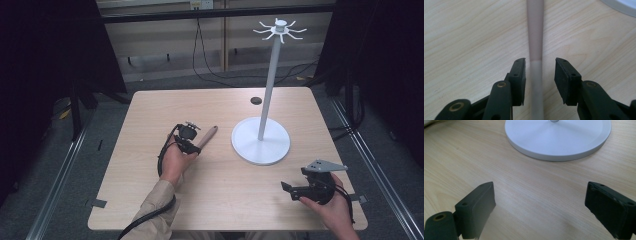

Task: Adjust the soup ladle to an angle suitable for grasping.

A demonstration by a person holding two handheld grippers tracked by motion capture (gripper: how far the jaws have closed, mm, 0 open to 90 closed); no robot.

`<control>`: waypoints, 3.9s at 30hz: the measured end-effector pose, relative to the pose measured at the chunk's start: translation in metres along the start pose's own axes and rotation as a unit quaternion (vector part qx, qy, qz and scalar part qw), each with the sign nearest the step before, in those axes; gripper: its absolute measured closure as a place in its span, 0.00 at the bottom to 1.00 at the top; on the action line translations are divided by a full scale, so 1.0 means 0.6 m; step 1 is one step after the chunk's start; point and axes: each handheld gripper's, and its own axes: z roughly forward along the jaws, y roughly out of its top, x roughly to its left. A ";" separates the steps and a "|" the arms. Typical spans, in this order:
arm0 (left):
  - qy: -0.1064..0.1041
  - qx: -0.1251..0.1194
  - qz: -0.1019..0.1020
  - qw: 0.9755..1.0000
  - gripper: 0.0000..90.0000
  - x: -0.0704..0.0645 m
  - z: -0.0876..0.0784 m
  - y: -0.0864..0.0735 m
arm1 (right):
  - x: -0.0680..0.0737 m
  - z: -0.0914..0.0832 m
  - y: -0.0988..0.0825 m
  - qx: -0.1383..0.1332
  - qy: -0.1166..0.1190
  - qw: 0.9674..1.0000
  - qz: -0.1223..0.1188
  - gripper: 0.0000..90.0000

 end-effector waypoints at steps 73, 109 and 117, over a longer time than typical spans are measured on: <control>-0.065 -0.156 0.018 0.985 0.88 -0.004 -0.124 -0.021 | 0.023 0.002 0.036 -0.054 0.009 0.998 0.007 0.10; -0.114 -0.261 0.060 0.957 0.88 -0.105 -0.148 -0.015 | 0.102 0.007 0.194 -0.170 0.066 0.982 0.042 0.22; -0.129 -0.266 0.073 0.952 0.88 -0.135 -0.142 -0.008 | 0.107 0.011 0.212 -0.190 0.079 0.977 0.063 0.29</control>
